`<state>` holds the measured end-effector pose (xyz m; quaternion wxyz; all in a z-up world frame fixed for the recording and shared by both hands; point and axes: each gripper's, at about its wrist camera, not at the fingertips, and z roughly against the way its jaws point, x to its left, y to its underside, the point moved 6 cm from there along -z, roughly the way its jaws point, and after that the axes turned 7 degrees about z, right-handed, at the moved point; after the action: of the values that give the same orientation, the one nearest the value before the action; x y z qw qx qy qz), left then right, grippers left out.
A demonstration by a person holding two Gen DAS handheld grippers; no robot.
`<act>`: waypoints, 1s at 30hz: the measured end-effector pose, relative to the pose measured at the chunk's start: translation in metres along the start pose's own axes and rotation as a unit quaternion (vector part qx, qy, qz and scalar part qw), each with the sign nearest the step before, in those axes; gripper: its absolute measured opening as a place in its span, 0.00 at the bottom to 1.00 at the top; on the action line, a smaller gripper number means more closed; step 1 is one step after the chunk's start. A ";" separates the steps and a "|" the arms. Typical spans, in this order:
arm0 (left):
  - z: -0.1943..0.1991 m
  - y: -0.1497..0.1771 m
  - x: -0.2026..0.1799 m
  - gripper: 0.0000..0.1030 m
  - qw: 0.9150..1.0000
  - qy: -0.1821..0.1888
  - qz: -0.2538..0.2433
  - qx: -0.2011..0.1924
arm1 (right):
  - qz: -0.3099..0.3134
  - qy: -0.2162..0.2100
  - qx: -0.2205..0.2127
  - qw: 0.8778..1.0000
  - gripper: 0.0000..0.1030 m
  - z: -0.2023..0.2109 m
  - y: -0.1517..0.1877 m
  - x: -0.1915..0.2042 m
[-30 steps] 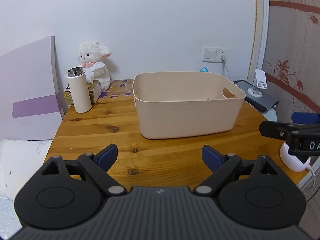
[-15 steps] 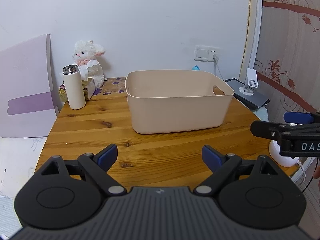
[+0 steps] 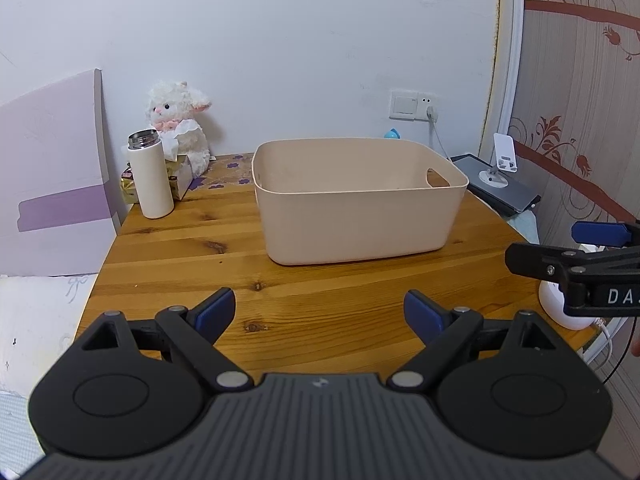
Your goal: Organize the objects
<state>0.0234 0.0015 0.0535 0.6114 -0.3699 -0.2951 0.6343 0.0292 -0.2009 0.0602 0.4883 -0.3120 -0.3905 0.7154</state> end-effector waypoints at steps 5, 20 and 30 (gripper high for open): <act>-0.001 0.001 0.002 0.89 1.000 -0.004 0.001 0.003 | 0.001 0.001 0.002 1.000 1.00 0.000 0.001 0.001; -0.008 0.005 0.008 0.89 1.000 -0.010 0.005 0.015 | 0.008 0.005 0.028 1.000 1.00 -0.009 0.008 -0.002; -0.013 0.007 0.011 0.89 1.000 -0.012 0.006 0.021 | 0.006 0.007 0.037 0.999 1.00 -0.013 0.010 -0.007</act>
<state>0.0303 0.0108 0.0390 0.6119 -0.3504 -0.2869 0.6484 0.0379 -0.2065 0.0458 0.4980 -0.3013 -0.3587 0.7298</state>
